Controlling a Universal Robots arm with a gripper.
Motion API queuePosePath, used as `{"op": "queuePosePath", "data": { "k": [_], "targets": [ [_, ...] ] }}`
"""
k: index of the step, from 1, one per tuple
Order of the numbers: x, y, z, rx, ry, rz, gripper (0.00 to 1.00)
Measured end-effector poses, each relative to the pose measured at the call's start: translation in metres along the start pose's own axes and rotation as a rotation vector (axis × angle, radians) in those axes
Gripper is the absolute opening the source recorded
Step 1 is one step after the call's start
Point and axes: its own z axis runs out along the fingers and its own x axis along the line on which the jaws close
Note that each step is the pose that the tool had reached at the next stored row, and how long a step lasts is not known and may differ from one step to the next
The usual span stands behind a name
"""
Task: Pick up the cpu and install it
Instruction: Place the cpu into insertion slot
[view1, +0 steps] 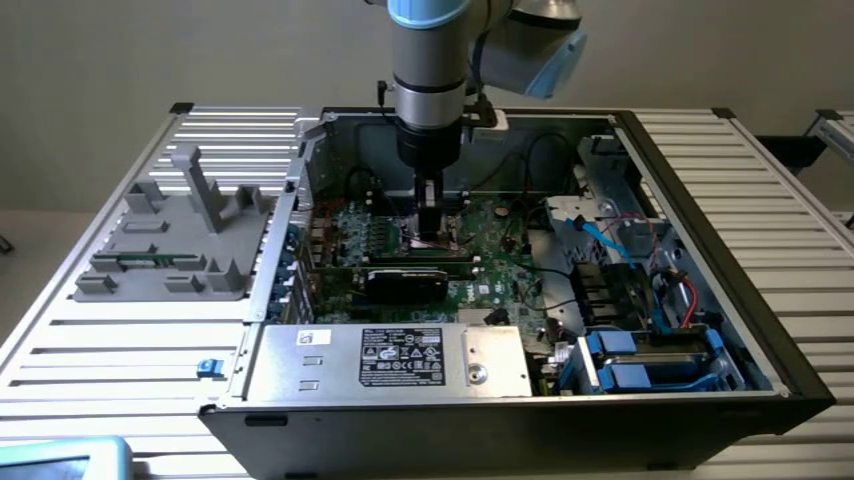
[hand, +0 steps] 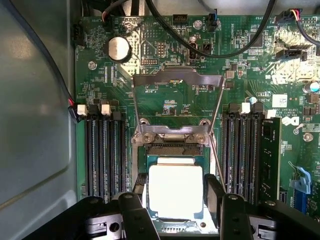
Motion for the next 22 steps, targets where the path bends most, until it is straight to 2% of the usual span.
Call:
{"op": "queuePosePath", "data": {
  "k": [8, 9, 12, 13, 17, 22],
  "targets": [
    [0.0021, -0.0001, 0.0002, -0.0009, -0.0007, 0.0, 0.55],
    [0.0025, -0.0001, 0.0002, -0.0016, -0.0026, 0.0, 0.55],
    [0.0037, -0.0001, 0.0007, -0.0045, -0.0173, -0.001, 0.55],
    [0.0042, -0.0001, 0.001, -0.0055, -0.0198, -0.001, 0.55],
    [0.0043, -0.0001, 0.0013, -0.0057, -0.0201, -0.001, 0.55],
    [0.0043, -0.0003, 0.0065, -0.0057, -0.0209, -0.001, 0.55]
  ]
}}
